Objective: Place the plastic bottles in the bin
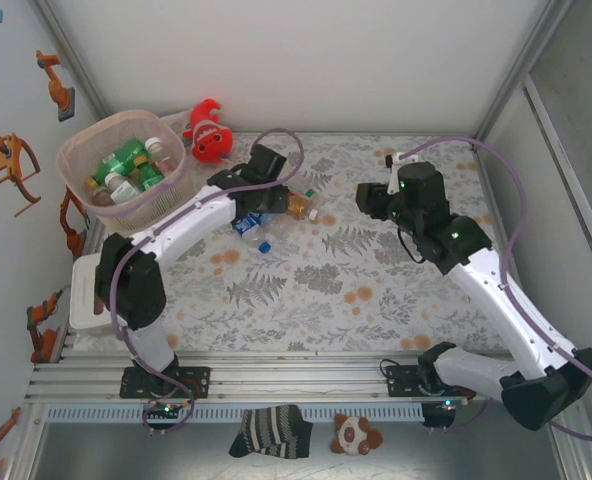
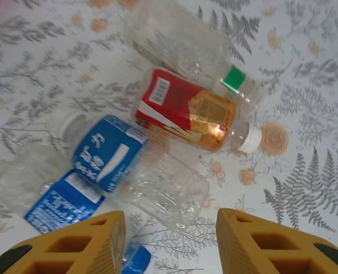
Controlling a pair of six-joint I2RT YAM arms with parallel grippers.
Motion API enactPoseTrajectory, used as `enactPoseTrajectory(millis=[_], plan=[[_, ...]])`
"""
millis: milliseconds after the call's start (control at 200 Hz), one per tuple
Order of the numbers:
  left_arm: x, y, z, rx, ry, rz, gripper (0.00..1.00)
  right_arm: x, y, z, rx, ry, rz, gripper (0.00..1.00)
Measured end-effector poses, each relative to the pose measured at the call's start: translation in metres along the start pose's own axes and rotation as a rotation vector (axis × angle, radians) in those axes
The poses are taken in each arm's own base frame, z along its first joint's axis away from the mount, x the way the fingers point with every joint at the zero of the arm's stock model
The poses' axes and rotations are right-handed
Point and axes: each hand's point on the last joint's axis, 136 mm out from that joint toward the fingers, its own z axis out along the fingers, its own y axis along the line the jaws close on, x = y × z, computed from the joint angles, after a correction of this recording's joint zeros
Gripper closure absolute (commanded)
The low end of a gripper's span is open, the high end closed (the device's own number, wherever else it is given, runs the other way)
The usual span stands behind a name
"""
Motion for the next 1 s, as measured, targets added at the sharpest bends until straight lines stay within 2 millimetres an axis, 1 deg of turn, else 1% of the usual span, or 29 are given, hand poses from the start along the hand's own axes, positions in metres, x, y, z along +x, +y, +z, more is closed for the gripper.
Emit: enactPoseTrajectory(millis=[70,165,285,406,556,641,881,1001], plan=[[0.010,0.000,0.008,-0.016,0.035,-0.007,0.46,0.000,0.000,0.002,0.001,0.004,0.003,0.46],[0.018,0.008,0.013,-0.051,0.051,-0.056,0.36,0.000,0.001,0.003,0.000,0.007,0.003,0.46],[0.025,0.021,0.018,-0.110,0.057,-0.131,0.31,-0.003,0.002,0.002,-0.005,0.001,0.004,0.46],[0.031,0.032,0.026,-0.162,0.069,-0.220,0.32,-0.004,0.003,0.002,-0.008,-0.001,0.003,0.46],[0.046,0.046,0.046,-0.221,0.120,-0.335,0.32,-0.004,0.003,0.002,-0.009,-0.001,0.001,0.46],[0.053,0.054,0.053,-0.247,0.145,-0.391,0.32,-0.004,0.003,0.002,-0.009,-0.001,0.000,0.46],[0.080,0.082,0.064,-0.315,0.187,-0.510,0.32,-0.004,0.003,0.002,-0.008,-0.001,0.000,0.46],[0.082,0.089,0.067,-0.319,0.191,-0.548,0.31,-0.004,0.003,0.002,-0.009,-0.001,0.000,0.46]])
